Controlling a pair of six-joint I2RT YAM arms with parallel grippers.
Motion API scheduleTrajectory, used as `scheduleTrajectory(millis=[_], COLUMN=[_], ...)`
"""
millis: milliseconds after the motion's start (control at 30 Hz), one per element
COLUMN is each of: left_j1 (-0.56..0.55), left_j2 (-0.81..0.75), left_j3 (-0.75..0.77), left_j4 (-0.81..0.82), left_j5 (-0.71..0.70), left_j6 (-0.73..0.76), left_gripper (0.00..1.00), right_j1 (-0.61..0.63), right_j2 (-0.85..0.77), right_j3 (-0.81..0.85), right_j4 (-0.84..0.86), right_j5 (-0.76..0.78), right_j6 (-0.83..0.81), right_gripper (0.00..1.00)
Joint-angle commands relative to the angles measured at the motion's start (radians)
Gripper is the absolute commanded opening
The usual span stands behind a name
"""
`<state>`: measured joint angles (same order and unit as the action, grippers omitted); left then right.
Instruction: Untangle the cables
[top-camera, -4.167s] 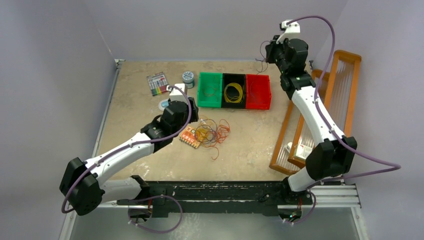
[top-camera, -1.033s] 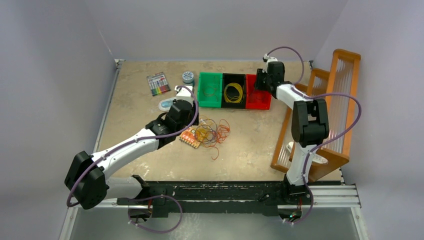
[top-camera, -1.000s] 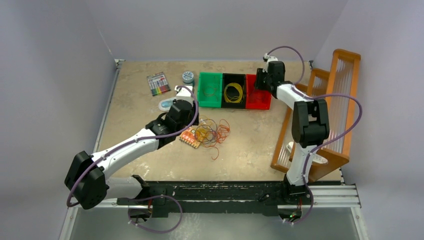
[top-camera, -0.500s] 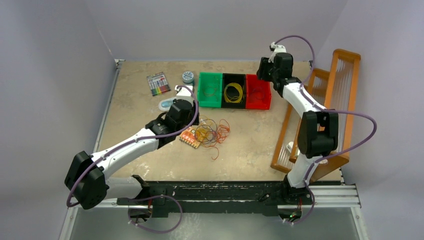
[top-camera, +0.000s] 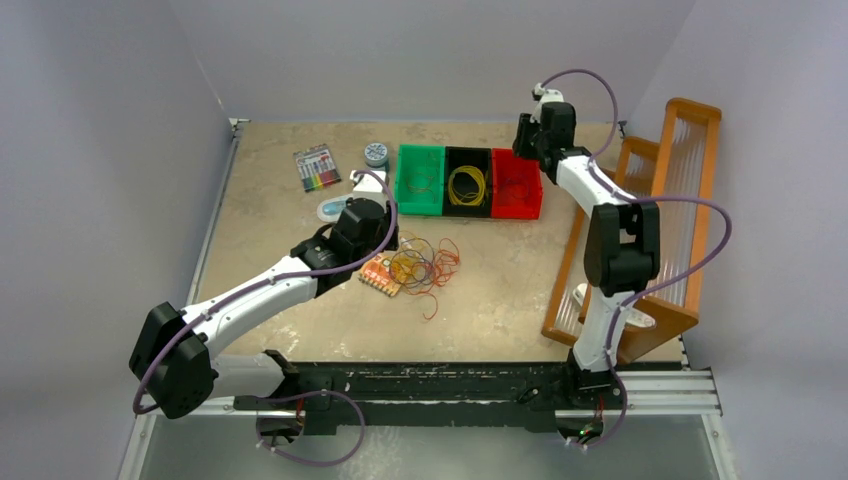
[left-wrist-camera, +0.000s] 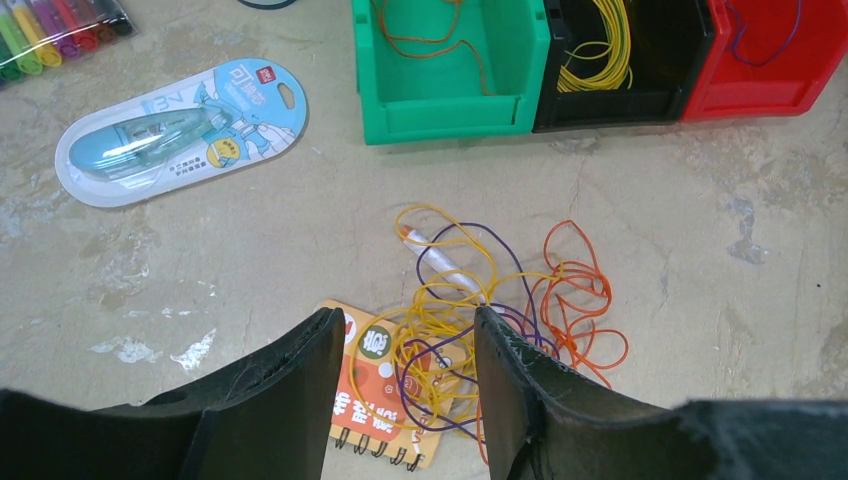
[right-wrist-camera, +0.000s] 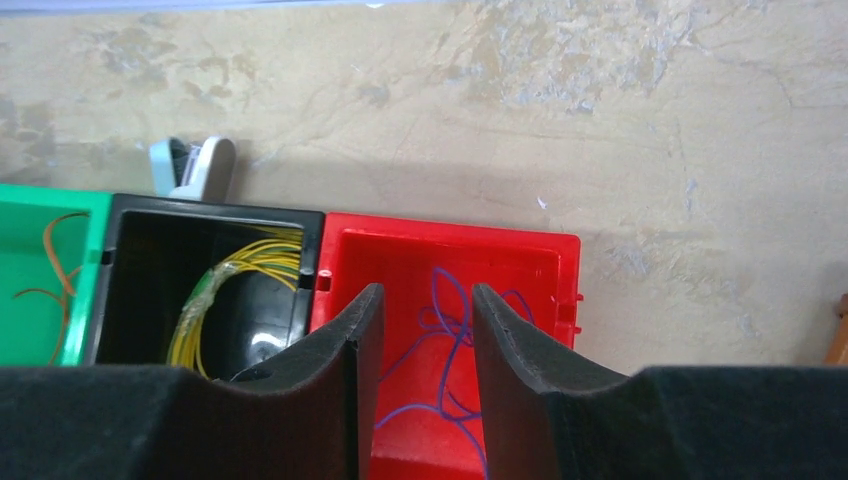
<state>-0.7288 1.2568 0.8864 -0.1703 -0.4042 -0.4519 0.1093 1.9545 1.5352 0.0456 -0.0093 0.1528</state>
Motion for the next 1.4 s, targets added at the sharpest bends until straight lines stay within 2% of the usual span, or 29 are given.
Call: scheduleTrajectory(millis=[0, 467, 667, 967, 1367], left_j1=[0.004, 0.003, 0.004, 0.004, 0.003], left_j2=[-0.009, -0.008, -0.011, -0.003, 0.001], left_j3=[0.043, 0.037, 0.037, 0.037, 0.038], left_j4=[0.013, 0.014, 0.012, 0.014, 0.011], left_j5=[-0.001, -0.003, -0.003, 0.005, 0.007], left_j6=[0.010, 0.007, 0.006, 0.004, 0.004], left_gripper=[0.50, 0.50, 0.50, 0.50, 0.50], right_j1=[0.000, 0.004, 0.011, 0.022, 0.034], right_j2=[0.032, 0.074, 0.060, 0.087, 0.180], right_j3=[0.085, 0.098, 0.078, 0.032, 0.084], right_j4=[-0.024, -0.066, -0.076, -0.099, -0.171], right_j5=[0.042, 0.040, 0.033, -0.004, -0.038], right_j6=[-0.019, -0.031, -0.039, -0.042, -0.061], right_gripper=[0.39, 0.15, 0.01, 0.00, 0.00])
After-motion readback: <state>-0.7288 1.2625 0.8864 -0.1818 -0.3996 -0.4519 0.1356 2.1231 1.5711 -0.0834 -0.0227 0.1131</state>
